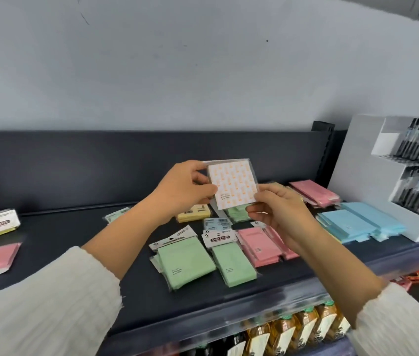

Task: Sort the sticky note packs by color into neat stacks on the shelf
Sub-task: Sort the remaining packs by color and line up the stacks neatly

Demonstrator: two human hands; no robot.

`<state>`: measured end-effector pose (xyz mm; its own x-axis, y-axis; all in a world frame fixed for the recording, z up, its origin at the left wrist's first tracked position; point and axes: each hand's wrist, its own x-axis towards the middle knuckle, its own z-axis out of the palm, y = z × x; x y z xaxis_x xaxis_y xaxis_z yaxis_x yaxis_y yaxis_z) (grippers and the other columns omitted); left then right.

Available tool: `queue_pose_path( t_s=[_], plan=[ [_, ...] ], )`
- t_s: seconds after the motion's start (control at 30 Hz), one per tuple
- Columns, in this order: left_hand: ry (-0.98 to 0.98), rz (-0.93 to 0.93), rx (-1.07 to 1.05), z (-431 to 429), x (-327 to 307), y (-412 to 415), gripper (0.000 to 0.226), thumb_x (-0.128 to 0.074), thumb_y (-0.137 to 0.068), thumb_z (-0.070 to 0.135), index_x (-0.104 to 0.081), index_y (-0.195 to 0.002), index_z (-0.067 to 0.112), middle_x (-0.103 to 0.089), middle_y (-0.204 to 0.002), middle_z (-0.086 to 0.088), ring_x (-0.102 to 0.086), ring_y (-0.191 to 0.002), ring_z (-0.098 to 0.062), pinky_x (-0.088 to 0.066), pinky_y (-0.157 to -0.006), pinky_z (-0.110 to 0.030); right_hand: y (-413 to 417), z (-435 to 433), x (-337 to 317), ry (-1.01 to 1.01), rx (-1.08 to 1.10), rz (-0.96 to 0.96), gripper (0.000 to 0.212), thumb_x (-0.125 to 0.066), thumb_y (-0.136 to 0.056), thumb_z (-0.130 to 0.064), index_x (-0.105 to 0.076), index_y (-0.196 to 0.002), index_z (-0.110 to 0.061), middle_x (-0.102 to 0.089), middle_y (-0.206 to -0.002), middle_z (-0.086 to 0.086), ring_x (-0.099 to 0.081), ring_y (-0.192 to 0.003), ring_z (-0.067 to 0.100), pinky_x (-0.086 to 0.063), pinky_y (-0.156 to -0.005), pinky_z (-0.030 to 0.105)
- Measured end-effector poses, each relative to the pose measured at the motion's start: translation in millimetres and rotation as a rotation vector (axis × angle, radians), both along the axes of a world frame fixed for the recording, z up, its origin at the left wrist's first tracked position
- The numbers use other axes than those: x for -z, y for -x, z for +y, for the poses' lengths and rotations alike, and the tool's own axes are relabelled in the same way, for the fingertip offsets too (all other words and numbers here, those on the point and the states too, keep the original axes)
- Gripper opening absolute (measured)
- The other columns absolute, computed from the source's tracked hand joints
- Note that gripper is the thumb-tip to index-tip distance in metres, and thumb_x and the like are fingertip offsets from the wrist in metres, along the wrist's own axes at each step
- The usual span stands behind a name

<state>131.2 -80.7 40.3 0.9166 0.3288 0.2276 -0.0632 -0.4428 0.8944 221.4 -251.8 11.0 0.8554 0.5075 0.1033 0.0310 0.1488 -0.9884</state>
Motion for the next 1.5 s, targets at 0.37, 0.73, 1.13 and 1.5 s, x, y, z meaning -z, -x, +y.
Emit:
queue_pose_path(
  t_s=[0.37, 0.73, 1.13, 1.5],
  plan=[
    [0.162, 0.431, 0.085, 39.8, 36.2, 57.3, 0.022, -0.053, -0.093, 0.005, -0.054, -0.108, 0.020, -0.073, -0.096, -0.011, -0.070, -0.080, -0.019, -0.059, -0.077, -0.031, 26.0, 38.5, 28.5, 0.487, -0.218, -0.200, 0.011, -0.069, -0.085, -0.019, -0.065, -0.081, -0.010, -0.063, -0.064, 0.000, -0.055, -0.047, 0.006, -0.044, -0.048, 0.018],
    [0.434, 0.120, 0.072, 18.5, 25.6, 62.3, 0.047, -0.051, -0.089, 0.042, -0.057, -0.125, 0.013, -0.065, -0.121, -0.004, -0.064, -0.109, -0.016, -0.053, -0.092, -0.039, 44.0, 48.1, 6.3, 0.222, 0.126, -1.057, 0.016, -0.071, -0.081, -0.021, -0.058, -0.074, -0.016, -0.052, -0.070, -0.007, -0.047, -0.060, 0.010, -0.040, -0.054, 0.020],
    [0.342, 0.175, -0.089, 17.9, 37.6, 51.5, 0.025, -0.046, -0.099, 0.015, -0.067, -0.112, 0.014, -0.073, -0.095, -0.006, -0.068, -0.077, -0.008, -0.057, -0.065, -0.023, 10.6, 33.2, 5.9, 0.223, -0.074, -0.669, 0.020, -0.065, -0.086, -0.010, -0.067, -0.101, -0.024, -0.064, -0.098, -0.013, -0.060, -0.091, 0.003, -0.046, -0.073, 0.007],
    [-0.244, 0.437, -0.190, 34.8, 71.5, 48.9, 0.021, -0.053, -0.094, 0.031, -0.072, -0.103, 0.026, -0.071, -0.097, 0.008, -0.065, -0.096, -0.018, -0.054, -0.087, -0.038, 11.1, 47.3, 36.3, 0.731, -0.375, -0.706, 0.037, -0.075, -0.078, -0.023, -0.066, -0.113, -0.028, -0.061, -0.111, -0.011, -0.057, -0.101, 0.006, -0.048, -0.088, 0.026]
  ],
)
